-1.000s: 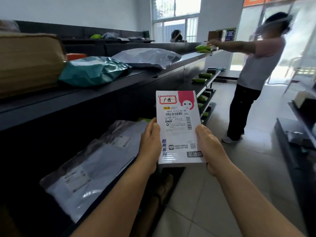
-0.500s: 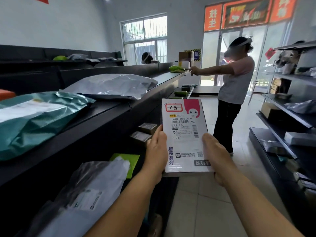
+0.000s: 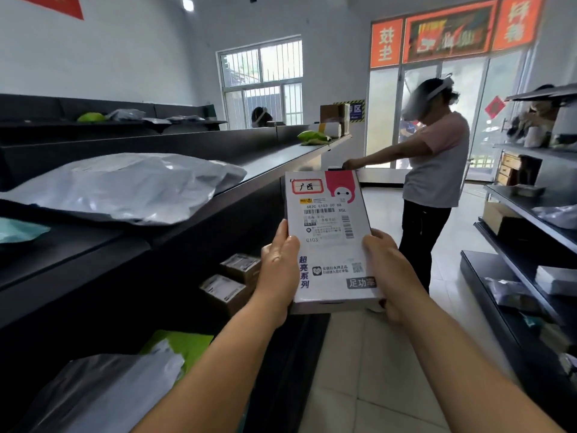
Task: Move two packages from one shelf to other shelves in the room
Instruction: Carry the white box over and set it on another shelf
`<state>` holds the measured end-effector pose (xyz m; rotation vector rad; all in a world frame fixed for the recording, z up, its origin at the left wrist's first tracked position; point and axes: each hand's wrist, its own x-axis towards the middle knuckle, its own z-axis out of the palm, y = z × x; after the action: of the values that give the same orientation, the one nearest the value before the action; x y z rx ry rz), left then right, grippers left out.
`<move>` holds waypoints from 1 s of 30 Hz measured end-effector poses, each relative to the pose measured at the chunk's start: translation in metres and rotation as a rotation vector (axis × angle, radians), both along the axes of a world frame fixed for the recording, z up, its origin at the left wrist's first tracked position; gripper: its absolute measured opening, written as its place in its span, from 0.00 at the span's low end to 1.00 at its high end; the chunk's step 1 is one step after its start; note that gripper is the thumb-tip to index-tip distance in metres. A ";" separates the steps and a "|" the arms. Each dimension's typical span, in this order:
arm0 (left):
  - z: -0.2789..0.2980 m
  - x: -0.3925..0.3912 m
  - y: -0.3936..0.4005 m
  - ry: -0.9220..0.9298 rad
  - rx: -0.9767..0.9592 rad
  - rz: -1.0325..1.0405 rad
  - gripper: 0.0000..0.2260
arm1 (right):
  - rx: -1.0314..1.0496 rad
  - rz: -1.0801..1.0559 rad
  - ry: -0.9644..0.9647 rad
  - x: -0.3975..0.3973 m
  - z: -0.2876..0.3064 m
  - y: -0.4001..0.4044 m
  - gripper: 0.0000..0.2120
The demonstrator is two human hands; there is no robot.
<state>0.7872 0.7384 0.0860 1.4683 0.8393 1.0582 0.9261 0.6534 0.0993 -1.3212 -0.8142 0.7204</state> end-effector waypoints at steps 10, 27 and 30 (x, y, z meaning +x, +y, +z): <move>0.049 0.105 0.085 -0.171 0.001 0.169 0.12 | 0.076 0.162 -0.009 0.112 0.043 0.108 0.16; 0.142 0.154 0.271 -0.288 0.076 0.312 0.10 | 0.246 0.321 0.005 0.168 0.119 0.336 0.09; 0.155 0.155 0.296 -0.367 0.084 0.262 0.12 | 0.292 0.384 -0.006 0.174 0.133 0.368 0.13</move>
<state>0.9421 1.0345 0.2415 1.1993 0.7403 1.5217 1.1001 1.0214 0.2322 -0.9139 -1.1491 0.8591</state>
